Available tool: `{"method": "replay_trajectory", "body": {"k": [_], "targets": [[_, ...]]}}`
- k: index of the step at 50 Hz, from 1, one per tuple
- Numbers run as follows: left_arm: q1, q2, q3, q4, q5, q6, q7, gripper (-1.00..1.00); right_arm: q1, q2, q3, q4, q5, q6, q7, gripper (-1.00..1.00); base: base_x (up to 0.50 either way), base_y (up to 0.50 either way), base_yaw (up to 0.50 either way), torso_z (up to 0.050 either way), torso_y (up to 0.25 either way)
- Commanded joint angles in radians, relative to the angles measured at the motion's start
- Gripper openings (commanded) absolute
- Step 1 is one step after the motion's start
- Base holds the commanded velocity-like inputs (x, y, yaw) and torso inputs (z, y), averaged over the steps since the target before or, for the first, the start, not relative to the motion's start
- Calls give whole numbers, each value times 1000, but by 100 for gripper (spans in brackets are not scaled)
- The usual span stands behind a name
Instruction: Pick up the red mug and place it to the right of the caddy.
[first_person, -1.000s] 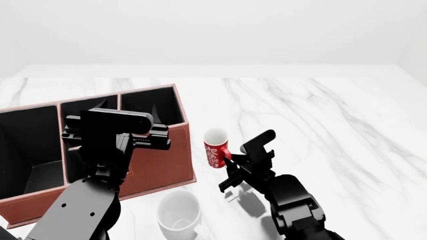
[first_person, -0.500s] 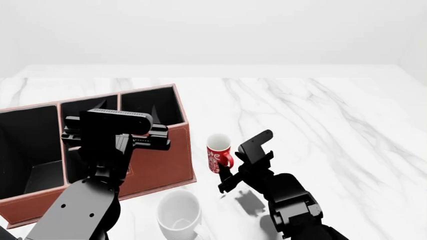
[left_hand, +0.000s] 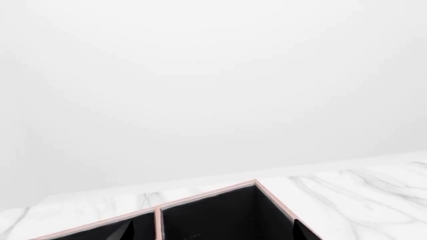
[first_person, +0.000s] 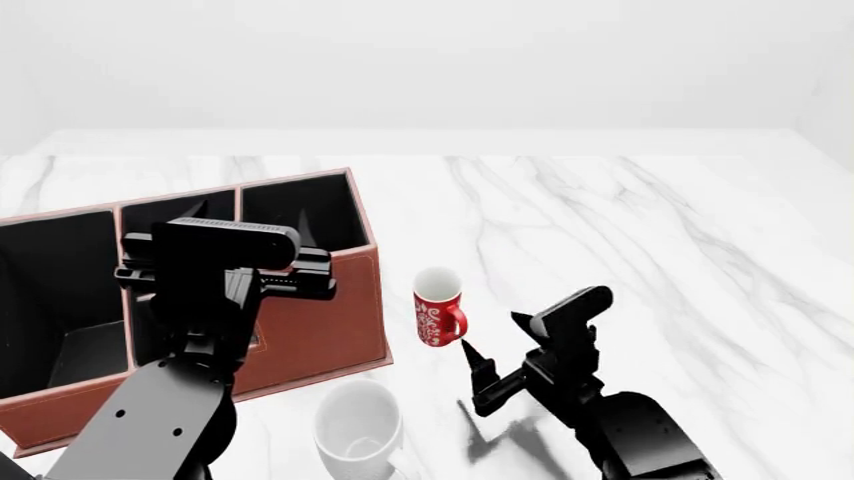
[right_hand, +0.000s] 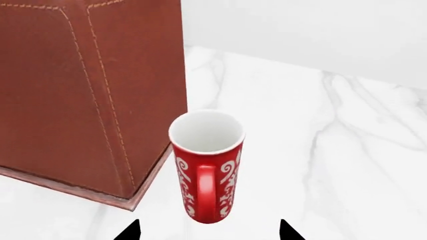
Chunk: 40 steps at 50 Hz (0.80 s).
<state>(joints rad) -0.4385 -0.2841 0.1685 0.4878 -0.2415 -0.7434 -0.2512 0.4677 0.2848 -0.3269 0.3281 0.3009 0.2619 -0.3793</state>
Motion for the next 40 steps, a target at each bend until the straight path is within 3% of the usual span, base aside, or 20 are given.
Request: {"method": "replay_trajectory", "body": {"k": [1, 9, 19, 40], "targets": [[4, -6, -5, 7, -6, 1, -3, 100, -282, 177, 135, -599, 148, 159, 58, 100, 0, 0, 0, 0, 0], [0, -7, -4, 6, -10, -1, -6, 100, -283, 84, 389, -858, 296, 76, 260, 100, 0, 0, 0, 0, 0], [-1, -10, -6, 20, -17, -9, -10, 100, -325, 68, 313, -877, 179, 6, 254, 100, 0, 0, 0, 0, 0], [0, -14, -1, 17, -22, -4, -16, 100, -327, 75, 287, -848, 155, -12, 247, 100, 0, 0, 0, 0, 0]]}}
